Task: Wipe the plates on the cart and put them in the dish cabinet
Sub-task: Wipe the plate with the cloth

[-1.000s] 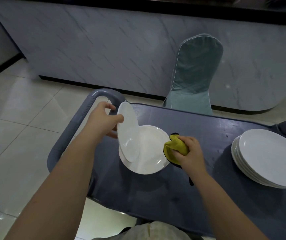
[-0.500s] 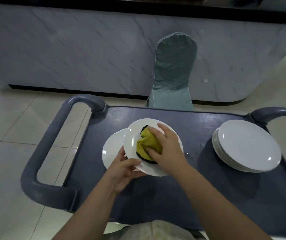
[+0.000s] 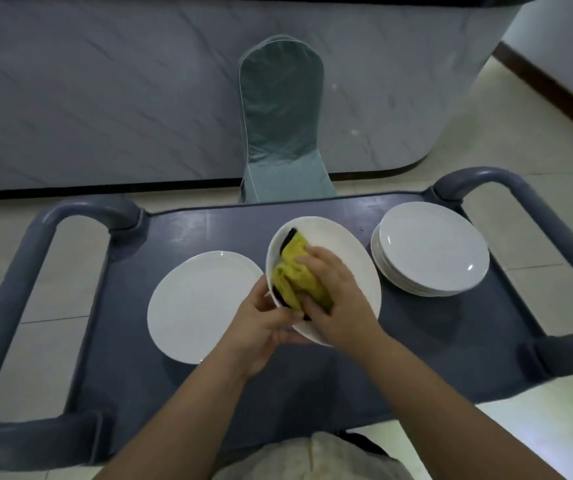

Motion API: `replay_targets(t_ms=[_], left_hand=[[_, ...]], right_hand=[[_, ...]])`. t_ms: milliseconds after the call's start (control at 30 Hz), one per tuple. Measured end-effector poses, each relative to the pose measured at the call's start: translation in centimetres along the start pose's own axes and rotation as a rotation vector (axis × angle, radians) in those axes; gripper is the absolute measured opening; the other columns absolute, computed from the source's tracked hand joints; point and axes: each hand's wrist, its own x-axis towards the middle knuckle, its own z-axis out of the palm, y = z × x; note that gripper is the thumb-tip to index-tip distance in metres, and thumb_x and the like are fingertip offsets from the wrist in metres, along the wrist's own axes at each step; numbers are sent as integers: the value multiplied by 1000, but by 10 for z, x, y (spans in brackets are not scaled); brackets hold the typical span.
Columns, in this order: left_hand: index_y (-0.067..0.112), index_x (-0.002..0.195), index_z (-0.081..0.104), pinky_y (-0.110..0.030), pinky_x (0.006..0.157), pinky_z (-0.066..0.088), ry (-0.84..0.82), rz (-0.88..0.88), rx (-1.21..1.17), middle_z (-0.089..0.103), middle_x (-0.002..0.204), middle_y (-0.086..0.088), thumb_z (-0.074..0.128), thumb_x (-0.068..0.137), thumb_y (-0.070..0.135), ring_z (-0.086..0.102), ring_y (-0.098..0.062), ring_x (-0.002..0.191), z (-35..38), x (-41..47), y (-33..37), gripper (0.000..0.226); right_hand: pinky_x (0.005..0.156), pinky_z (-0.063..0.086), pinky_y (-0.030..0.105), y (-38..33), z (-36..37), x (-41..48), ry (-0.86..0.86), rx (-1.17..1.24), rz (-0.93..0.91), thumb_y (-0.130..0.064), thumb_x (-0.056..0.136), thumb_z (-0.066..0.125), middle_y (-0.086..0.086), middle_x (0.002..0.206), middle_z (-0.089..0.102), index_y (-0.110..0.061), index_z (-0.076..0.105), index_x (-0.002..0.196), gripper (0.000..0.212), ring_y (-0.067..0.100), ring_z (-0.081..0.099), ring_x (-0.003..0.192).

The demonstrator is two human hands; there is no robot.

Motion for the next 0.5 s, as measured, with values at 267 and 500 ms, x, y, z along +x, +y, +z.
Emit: replay_targets(t_ms=[267, 500], left_hand=[[23, 121, 61, -61, 77, 55, -15, -49, 55, 68, 114, -11, 65, 65, -9, 66, -32, 103, 10, -1, -13, 65], [22, 120, 58, -52, 71, 59, -6, 20, -32, 70, 108, -7, 51, 77, -21, 68, -31, 96, 0, -2, 3, 61]], right_hand=[[115, 30, 40, 53, -30, -2, 207, -56, 135, -8, 88, 62, 7, 145, 44, -24, 48, 135, 52, 18, 40, 134], [114, 33, 35, 37, -34, -45, -123, -67, -143, -6, 86, 68, 4, 148, 41, -21, 52, 132, 51, 24, 42, 134]])
